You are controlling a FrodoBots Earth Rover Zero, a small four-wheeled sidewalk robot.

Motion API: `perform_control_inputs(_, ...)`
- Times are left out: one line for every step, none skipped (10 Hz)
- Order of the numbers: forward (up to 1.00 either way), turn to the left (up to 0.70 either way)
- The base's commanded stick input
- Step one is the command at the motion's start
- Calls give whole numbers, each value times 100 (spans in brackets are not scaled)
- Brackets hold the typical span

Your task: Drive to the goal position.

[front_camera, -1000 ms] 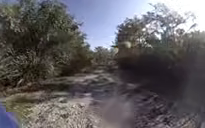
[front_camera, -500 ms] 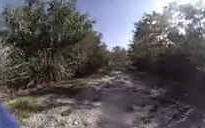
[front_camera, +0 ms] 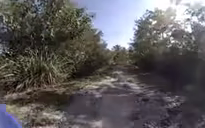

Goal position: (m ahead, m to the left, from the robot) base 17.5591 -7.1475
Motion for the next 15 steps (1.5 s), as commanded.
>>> perform_control_inputs(70,0)
perform_control_inputs(70,0)
perform_control_inputs(70,0)
perform_control_inputs(70,0)
perform_control_inputs(70,0)
perform_control_inputs(70,0)
perform_control_inputs(70,0)
perform_control_inputs(70,0)
perform_control_inputs(70,-19)
perform_control_inputs(70,-35)
perform_control_inputs(70,-10)
perform_control_inputs(70,0)
perform_control_inputs(70,0)
perform_control_inputs(70,0)
perform_control_inputs(70,0)
